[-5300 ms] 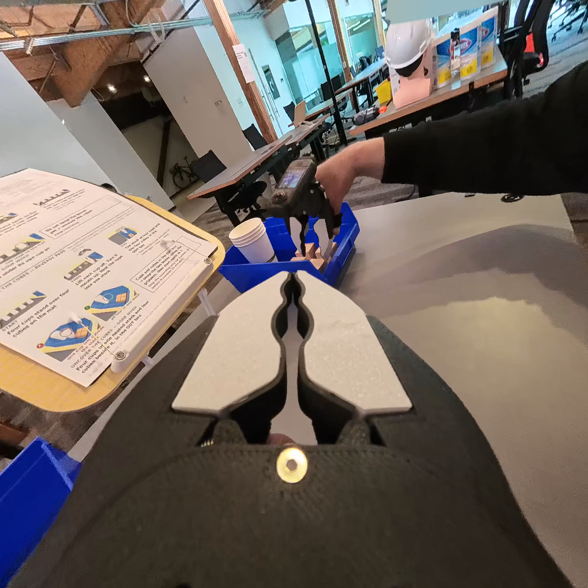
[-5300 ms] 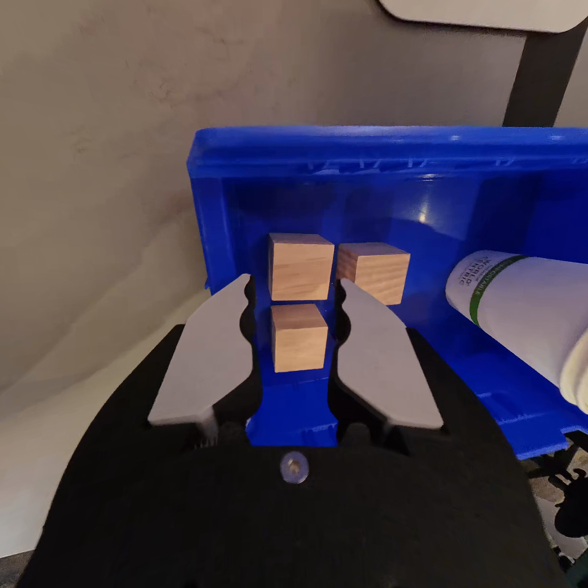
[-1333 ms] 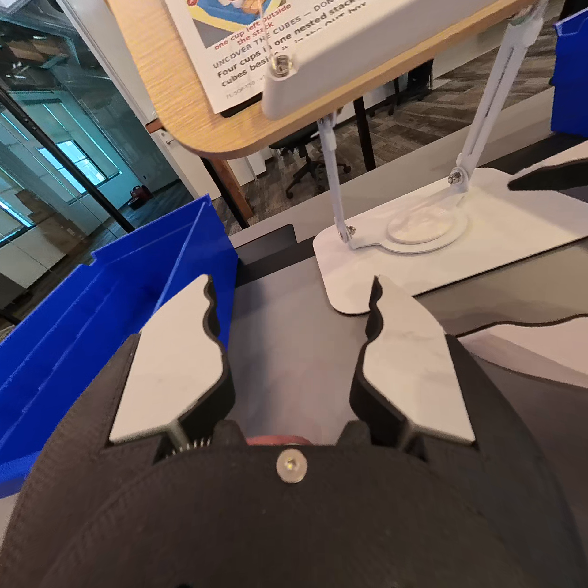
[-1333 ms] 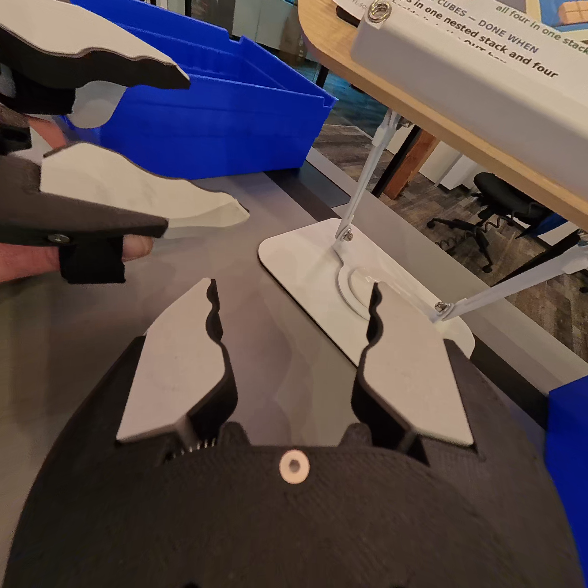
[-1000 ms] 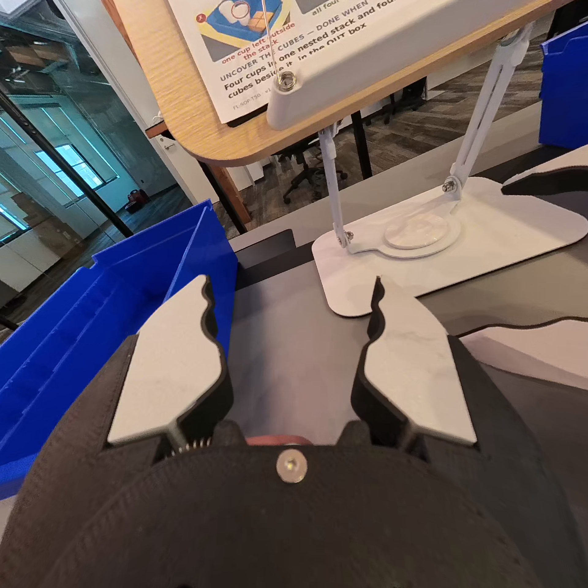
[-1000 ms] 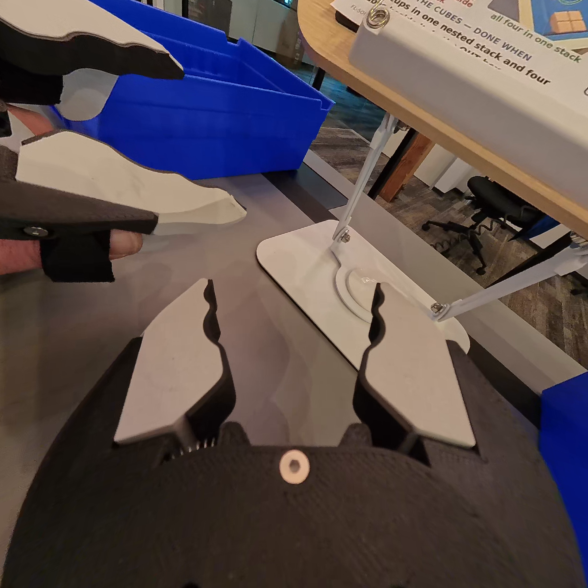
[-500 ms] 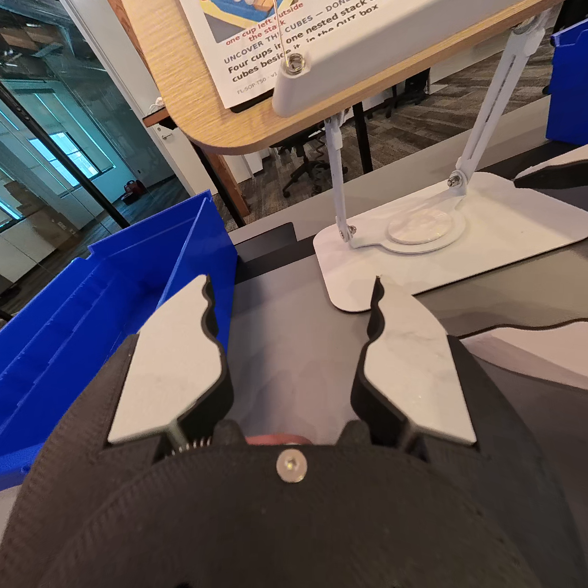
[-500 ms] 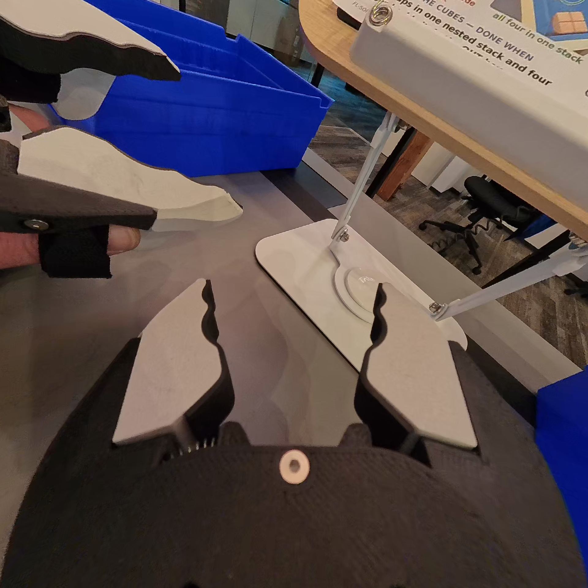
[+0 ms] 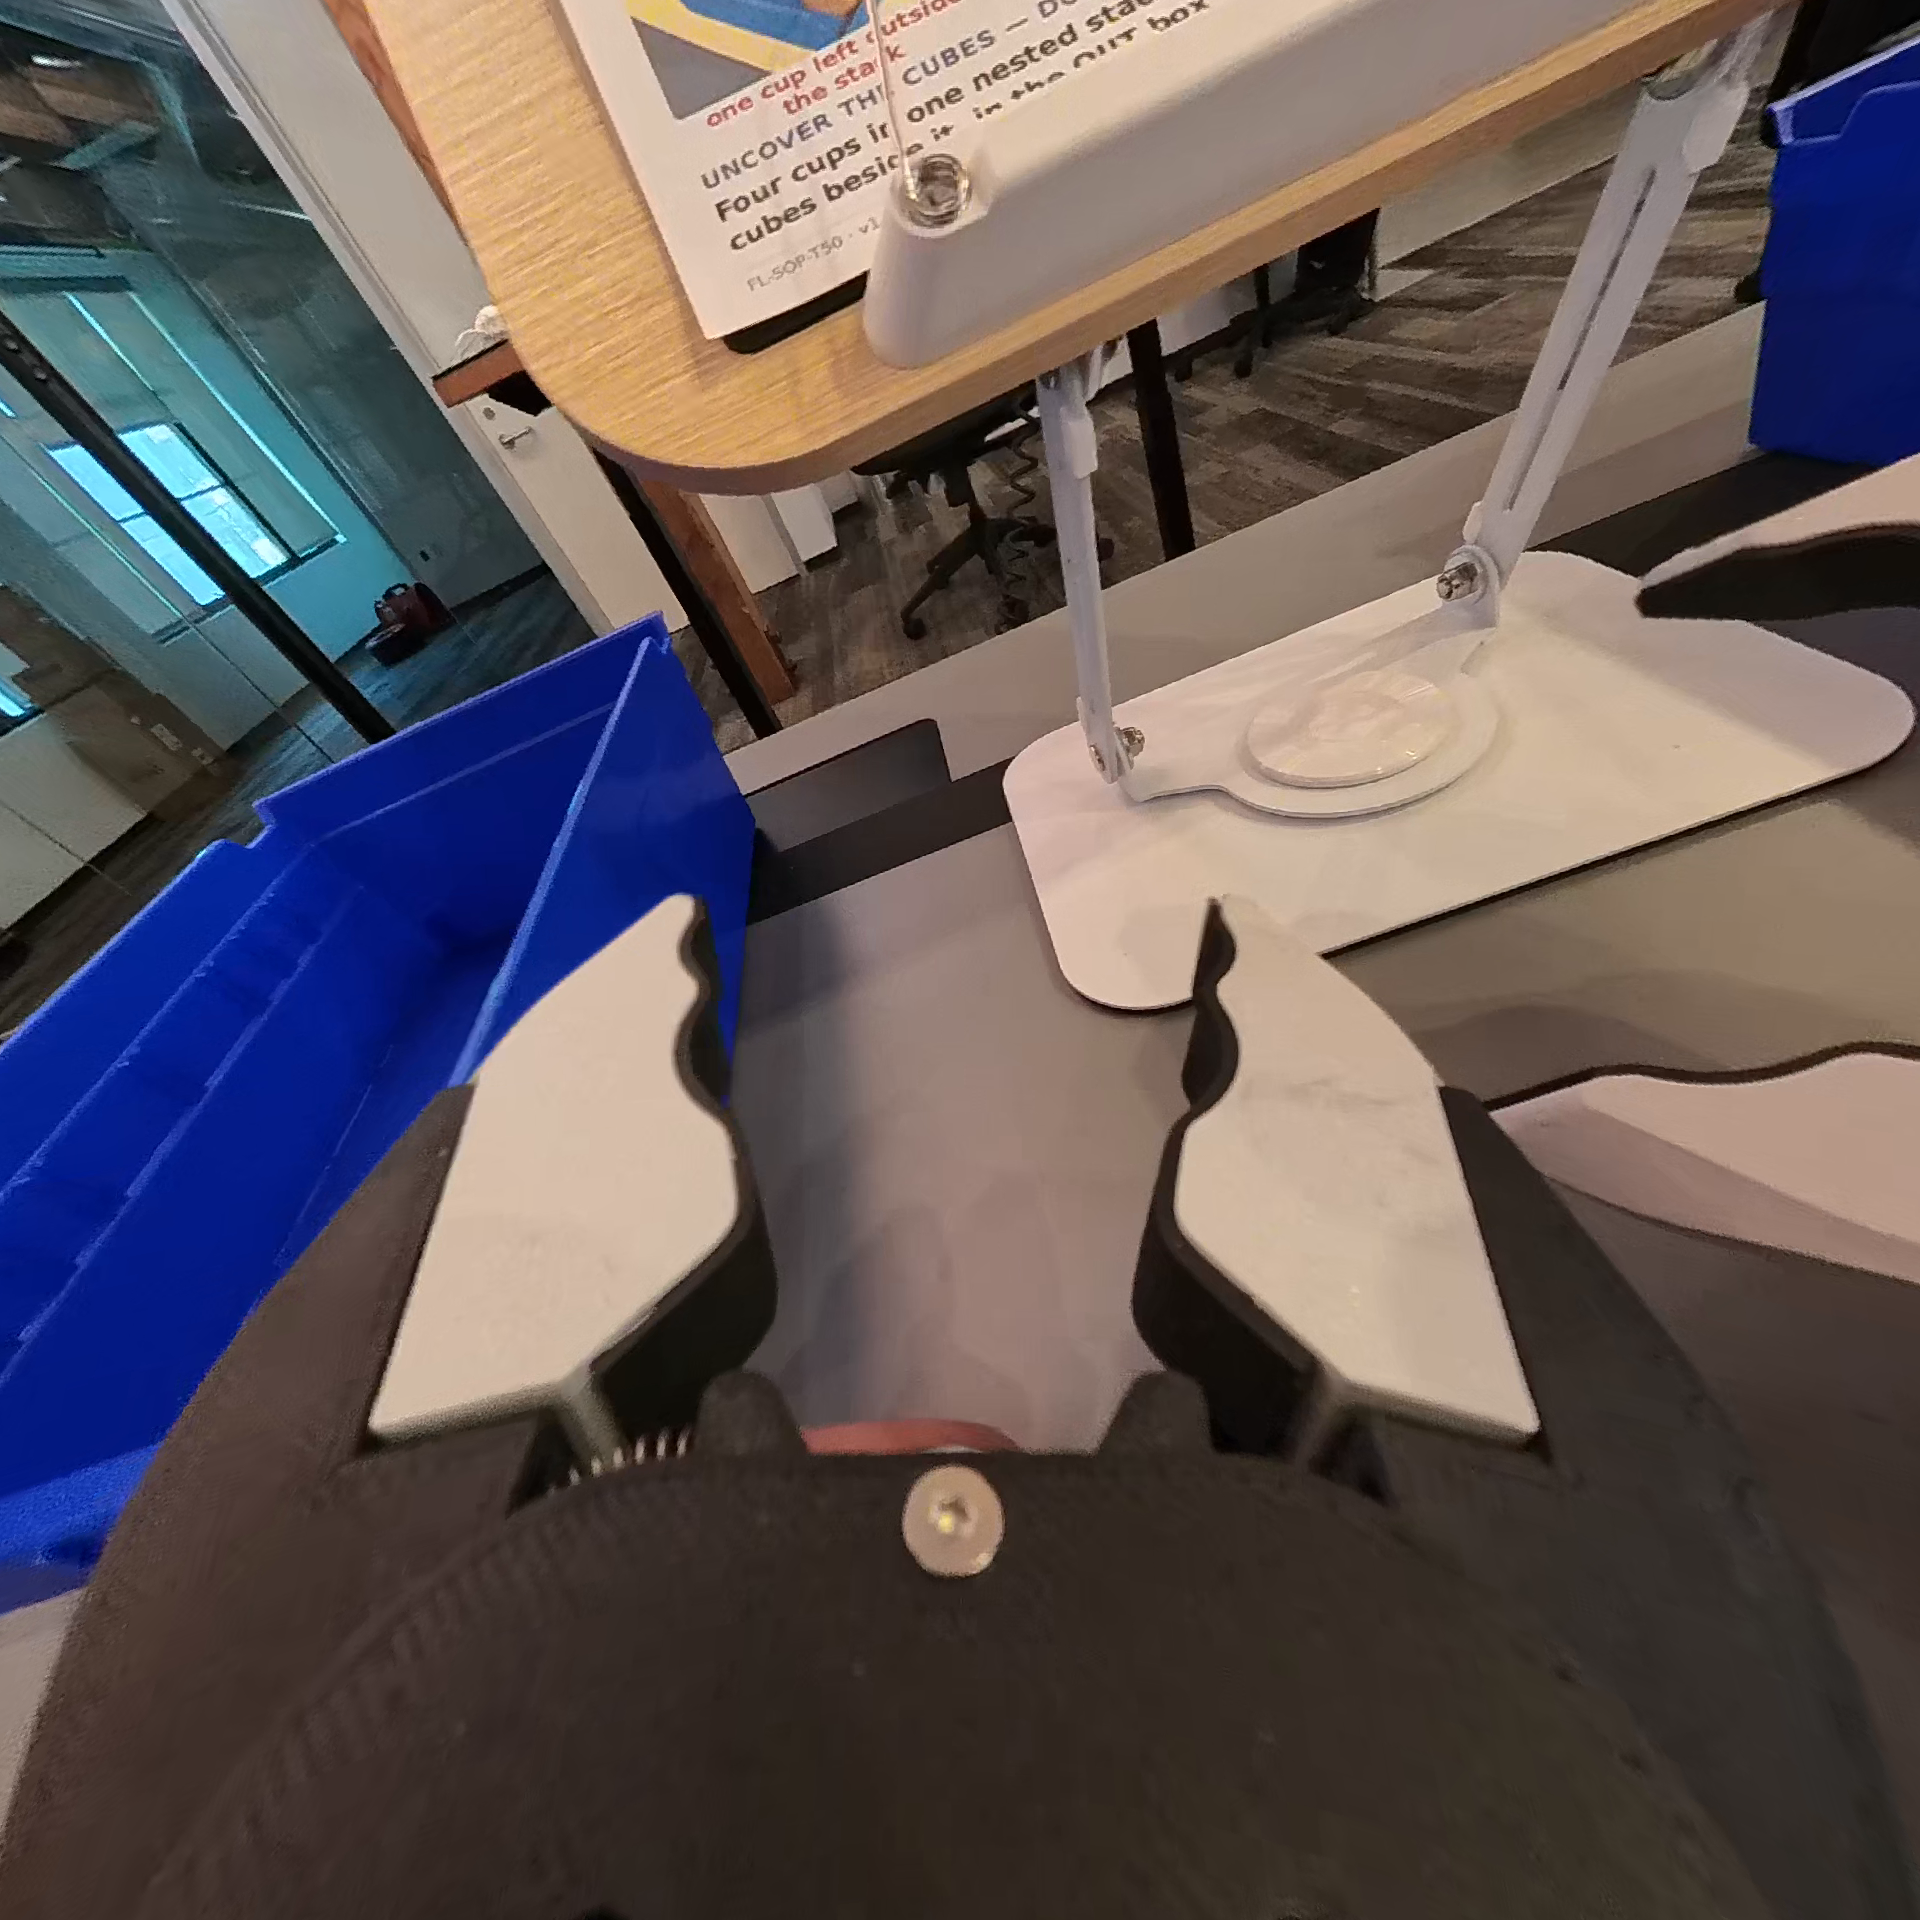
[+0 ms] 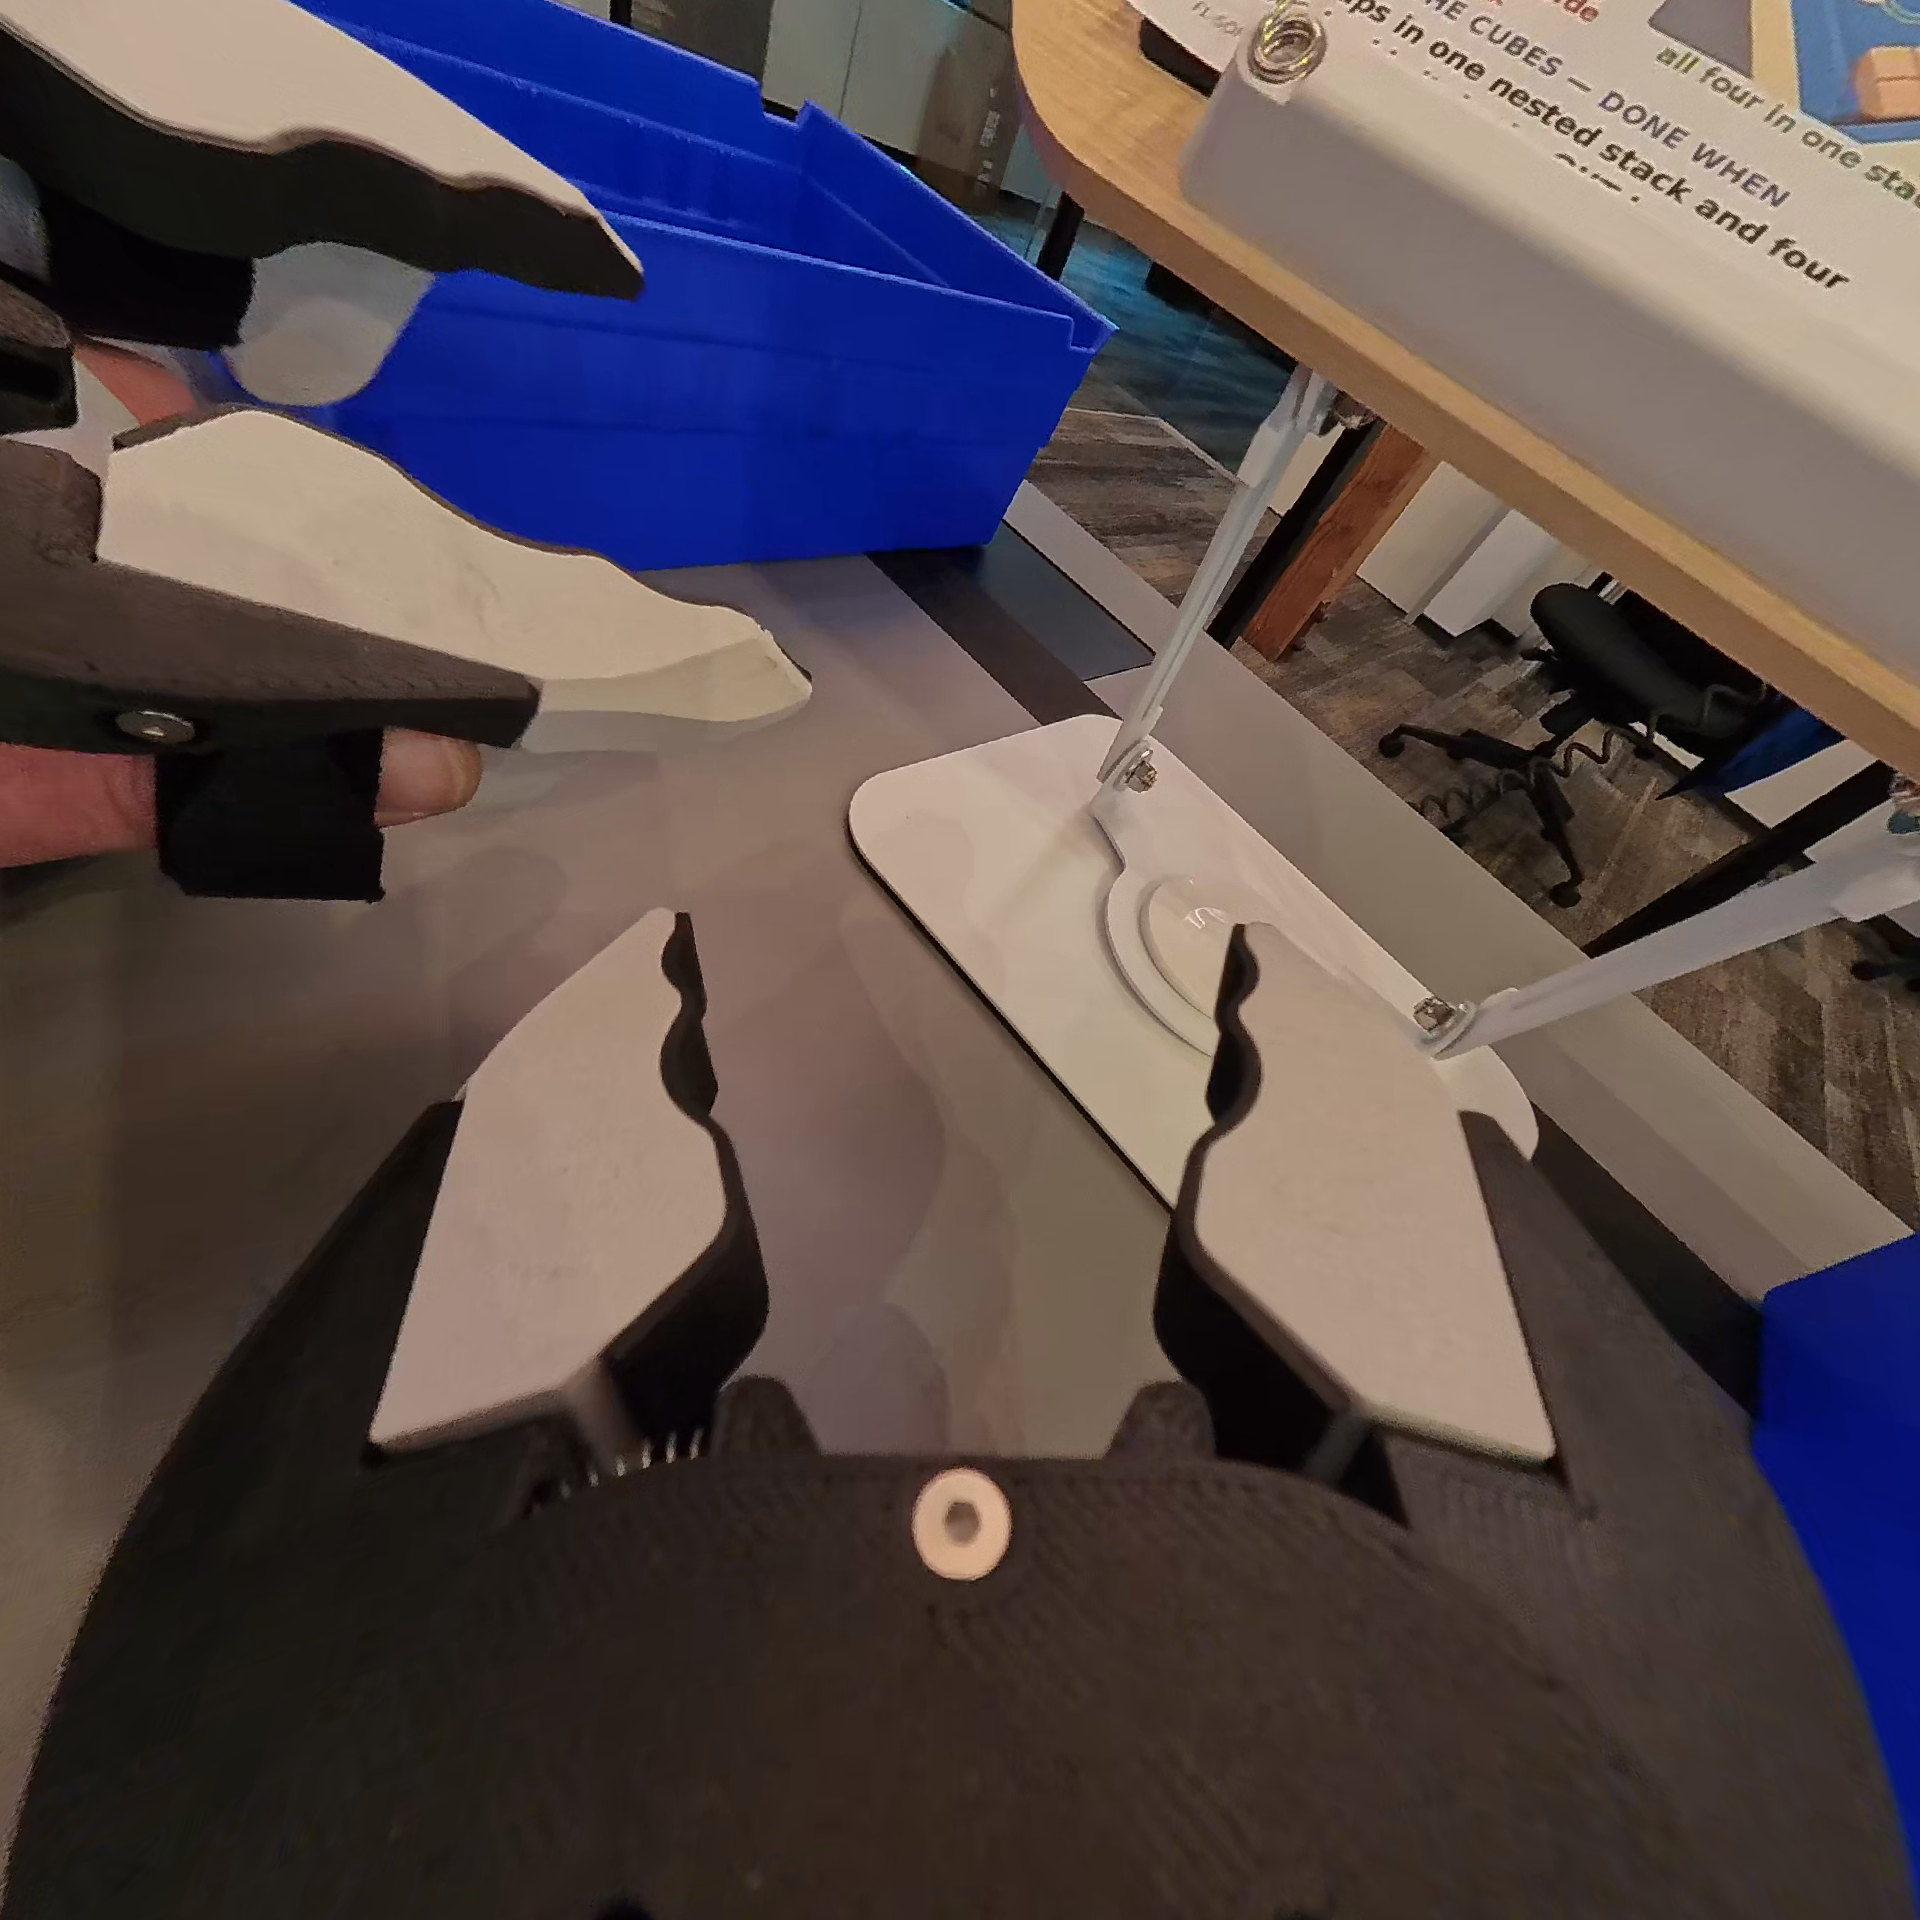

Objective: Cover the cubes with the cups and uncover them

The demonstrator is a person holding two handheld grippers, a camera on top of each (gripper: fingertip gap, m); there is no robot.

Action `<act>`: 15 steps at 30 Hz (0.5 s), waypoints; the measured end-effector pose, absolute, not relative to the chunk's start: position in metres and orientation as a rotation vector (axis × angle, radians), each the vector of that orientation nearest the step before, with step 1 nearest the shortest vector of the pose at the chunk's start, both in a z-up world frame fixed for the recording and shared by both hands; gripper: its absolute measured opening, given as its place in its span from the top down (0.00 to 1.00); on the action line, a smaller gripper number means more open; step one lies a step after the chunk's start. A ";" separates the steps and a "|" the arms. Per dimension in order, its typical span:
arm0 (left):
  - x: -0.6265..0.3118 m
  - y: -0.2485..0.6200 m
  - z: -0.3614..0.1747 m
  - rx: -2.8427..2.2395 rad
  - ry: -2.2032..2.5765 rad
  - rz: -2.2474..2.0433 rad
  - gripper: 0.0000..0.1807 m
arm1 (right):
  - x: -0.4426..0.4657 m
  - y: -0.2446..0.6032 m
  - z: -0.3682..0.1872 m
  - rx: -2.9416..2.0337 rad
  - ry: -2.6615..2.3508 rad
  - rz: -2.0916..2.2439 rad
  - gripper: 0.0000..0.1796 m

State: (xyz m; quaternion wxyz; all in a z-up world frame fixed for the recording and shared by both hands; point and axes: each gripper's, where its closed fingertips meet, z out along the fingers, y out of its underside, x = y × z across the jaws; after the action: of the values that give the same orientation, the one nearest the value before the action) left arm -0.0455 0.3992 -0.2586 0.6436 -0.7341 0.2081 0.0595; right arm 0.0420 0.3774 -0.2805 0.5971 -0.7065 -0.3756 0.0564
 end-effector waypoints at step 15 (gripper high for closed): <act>-0.016 0.387 -0.269 -1.664 0.678 0.028 1.00 | 0.028 0.359 -0.282 -1.586 -1.004 0.229 1.00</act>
State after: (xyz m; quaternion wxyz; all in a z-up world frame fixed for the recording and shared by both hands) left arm -0.0157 0.3869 -0.2688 0.6227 -0.7245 0.2951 0.0120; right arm 0.0285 0.3589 -0.2825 0.5855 -0.6799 -0.4305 0.0983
